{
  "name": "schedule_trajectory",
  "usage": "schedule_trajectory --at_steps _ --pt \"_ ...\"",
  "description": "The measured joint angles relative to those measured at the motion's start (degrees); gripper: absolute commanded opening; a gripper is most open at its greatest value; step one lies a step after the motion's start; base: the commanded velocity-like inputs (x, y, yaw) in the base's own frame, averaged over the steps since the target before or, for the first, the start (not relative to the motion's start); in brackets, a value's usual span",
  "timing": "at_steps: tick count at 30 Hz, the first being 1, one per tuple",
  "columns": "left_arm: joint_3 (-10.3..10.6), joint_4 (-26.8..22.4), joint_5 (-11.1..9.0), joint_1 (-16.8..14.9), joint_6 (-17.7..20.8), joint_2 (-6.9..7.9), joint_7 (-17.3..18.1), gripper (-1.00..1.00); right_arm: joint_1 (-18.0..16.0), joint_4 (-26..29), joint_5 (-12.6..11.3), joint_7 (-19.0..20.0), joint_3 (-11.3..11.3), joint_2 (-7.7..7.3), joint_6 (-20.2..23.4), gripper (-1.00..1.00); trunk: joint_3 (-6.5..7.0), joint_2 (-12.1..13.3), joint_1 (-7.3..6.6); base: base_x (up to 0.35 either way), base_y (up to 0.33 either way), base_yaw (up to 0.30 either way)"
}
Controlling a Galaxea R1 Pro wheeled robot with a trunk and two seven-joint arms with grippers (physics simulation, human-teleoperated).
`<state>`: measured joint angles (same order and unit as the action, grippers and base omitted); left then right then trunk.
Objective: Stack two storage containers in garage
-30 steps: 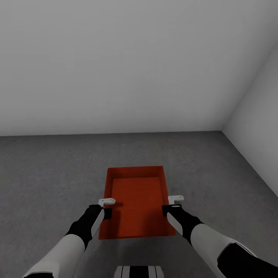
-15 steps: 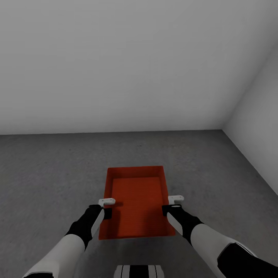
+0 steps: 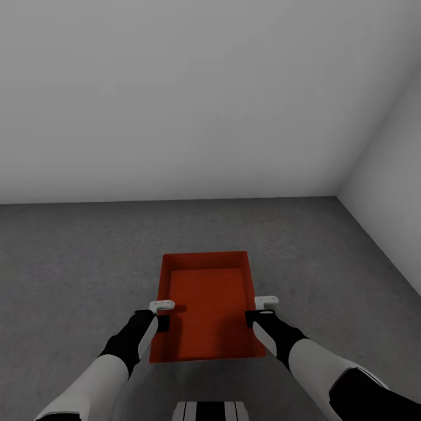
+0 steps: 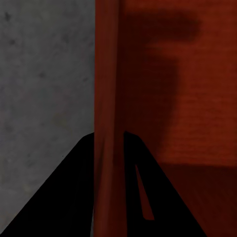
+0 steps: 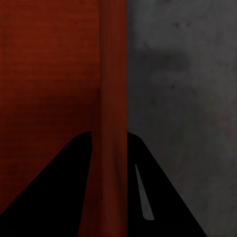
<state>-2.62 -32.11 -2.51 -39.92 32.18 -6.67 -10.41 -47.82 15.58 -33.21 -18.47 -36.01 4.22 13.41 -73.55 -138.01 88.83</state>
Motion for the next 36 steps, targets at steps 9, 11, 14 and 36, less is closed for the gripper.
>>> schedule_trajectory --at_steps 9,11,14,36 --pt "0.0 0.0 -0.1 0.0 0.3 0.09 0.0 -1.00 0.0 0.0 0.3 0.0 0.1 0.08 0.4 -1.00 0.00 0.0 0.00 0.000 0.000 0.000" --pt "0.0 0.0 -0.1 0.0 0.3 0.09 0.0 -1.00 0.0 0.0 0.3 0.0 0.1 0.07 0.4 -1.00 0.00 0.0 0.00 0.000 0.000 0.000" --pt "0.0 0.1 -1.7 0.0 0.2 0.11 0.0 1.00 0.0 0.2 2.2 -1.4 1.1 -0.60 0.1 1.00 0.00 0.0 0.00 0.000 0.000 0.000" --pt "-0.2 -2.5 -0.8 0.0 2.7 0.12 -0.1 1.00 0.0 0.0 2.5 -1.5 1.0 -0.75 -0.1 1.00 0.01 0.0 0.00 0.000 0.000 0.000"
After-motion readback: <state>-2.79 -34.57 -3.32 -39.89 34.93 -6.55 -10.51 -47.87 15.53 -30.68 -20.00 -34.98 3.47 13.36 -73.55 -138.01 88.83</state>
